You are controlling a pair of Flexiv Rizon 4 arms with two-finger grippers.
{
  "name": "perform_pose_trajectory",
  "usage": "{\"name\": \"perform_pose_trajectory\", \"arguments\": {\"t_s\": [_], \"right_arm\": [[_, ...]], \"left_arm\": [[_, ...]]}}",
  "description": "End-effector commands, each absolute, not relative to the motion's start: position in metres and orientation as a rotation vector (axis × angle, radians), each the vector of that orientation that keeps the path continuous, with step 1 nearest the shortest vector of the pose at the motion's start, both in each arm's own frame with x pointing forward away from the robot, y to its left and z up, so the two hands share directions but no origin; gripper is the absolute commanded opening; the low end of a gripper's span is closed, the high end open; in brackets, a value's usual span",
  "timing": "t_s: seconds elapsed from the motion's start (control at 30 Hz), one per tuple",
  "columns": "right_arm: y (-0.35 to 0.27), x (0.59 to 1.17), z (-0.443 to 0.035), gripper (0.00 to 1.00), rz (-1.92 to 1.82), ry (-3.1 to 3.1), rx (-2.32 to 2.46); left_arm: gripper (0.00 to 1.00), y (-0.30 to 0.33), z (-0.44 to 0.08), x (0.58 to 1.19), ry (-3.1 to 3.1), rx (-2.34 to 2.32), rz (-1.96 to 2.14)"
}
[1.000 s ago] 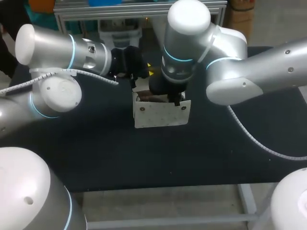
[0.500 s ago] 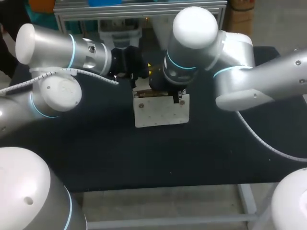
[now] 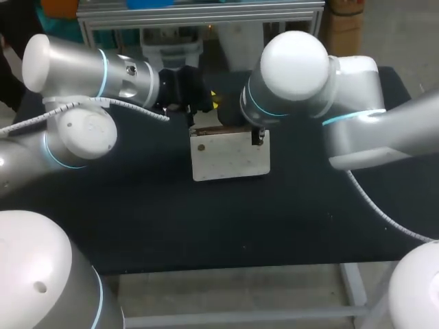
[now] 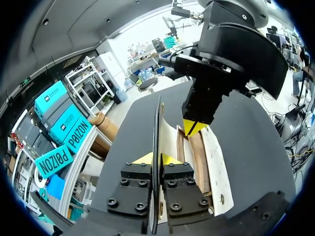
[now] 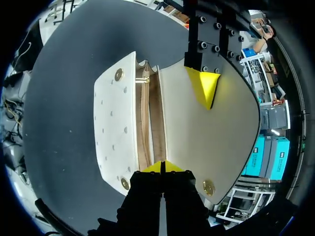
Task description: Pick up the bag, open it, inspect its contents, close it, and place it on the opposite side
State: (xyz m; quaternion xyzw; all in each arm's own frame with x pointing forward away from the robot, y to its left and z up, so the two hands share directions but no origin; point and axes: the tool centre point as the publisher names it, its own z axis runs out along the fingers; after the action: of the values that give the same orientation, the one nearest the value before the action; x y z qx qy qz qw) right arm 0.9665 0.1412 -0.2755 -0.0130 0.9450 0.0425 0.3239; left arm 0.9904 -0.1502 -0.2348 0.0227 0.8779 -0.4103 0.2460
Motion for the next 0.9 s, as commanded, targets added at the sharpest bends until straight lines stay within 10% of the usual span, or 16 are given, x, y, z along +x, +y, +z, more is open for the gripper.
{"name": "perform_pose_trajectory", "arguments": {"t_s": [0.03, 0.9], "right_arm": [[0.126, 0.95, -0.261, 0.0, 0.132, 2.368, -0.017], [0.089, 0.875, -0.206, 0.0, 0.117, 2.219, 0.001]], "left_arm": [[0.0, -0.149, -0.231, 0.991, 2.383, 0.051, -1.131], [0.0, -0.155, -0.226, 0.982, 2.686, 0.0, -1.235]]}}
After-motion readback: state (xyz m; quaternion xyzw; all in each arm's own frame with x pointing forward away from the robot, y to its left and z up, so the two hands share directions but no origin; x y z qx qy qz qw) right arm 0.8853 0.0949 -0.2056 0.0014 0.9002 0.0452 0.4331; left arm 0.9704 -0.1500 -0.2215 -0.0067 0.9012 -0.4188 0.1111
